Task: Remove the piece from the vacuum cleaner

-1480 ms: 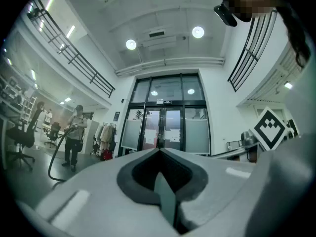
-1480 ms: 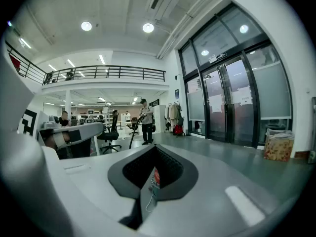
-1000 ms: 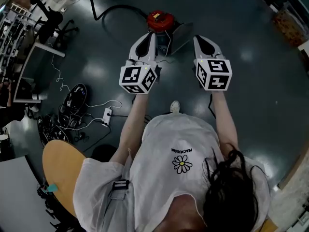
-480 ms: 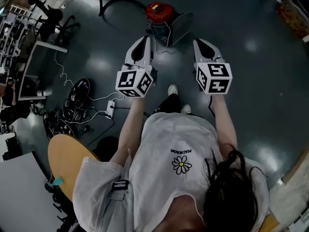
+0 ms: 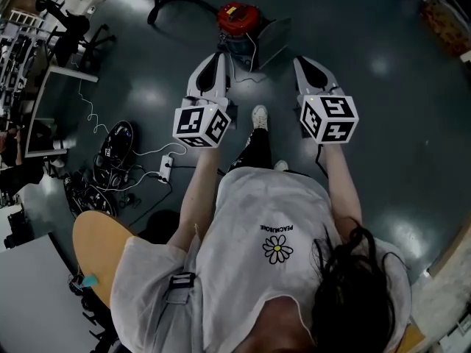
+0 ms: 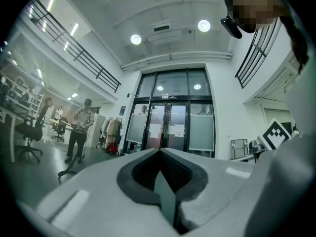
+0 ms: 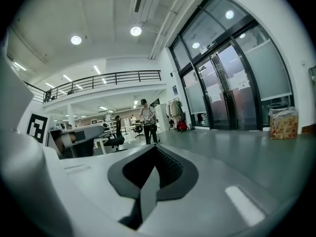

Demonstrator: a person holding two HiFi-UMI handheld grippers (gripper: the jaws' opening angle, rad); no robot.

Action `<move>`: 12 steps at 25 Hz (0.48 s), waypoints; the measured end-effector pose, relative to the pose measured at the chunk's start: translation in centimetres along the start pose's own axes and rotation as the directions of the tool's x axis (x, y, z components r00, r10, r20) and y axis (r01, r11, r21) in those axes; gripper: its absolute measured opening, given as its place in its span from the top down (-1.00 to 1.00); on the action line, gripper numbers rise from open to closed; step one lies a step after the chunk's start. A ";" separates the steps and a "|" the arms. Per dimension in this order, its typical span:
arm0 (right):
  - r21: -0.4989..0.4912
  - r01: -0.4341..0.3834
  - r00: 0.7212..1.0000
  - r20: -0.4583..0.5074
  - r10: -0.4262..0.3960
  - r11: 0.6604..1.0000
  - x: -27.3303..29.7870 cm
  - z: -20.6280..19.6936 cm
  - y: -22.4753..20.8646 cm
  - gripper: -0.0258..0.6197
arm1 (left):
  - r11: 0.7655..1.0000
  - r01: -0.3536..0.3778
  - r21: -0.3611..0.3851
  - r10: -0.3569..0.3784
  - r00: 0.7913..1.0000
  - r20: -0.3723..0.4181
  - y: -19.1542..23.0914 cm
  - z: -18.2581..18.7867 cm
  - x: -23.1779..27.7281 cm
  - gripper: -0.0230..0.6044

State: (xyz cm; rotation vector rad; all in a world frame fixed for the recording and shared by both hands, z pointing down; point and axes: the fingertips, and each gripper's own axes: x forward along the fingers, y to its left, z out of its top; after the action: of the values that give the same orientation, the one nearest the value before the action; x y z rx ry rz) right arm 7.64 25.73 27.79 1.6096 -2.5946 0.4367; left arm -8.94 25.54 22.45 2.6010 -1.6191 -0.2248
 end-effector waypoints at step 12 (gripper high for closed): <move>-0.069 0.004 1.000 -0.019 -0.005 0.998 13.5 3.3 -2.1 0.84 | 1.000 -0.004 -0.023 0.005 0.999 0.048 9.1 -0.1 10.5 0.92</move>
State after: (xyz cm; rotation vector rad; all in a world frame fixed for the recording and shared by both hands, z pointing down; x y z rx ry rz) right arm 3.68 12.21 27.71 1.5812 -2.5615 0.3567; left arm -12.41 12.12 22.91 2.5943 -1.6267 -0.3059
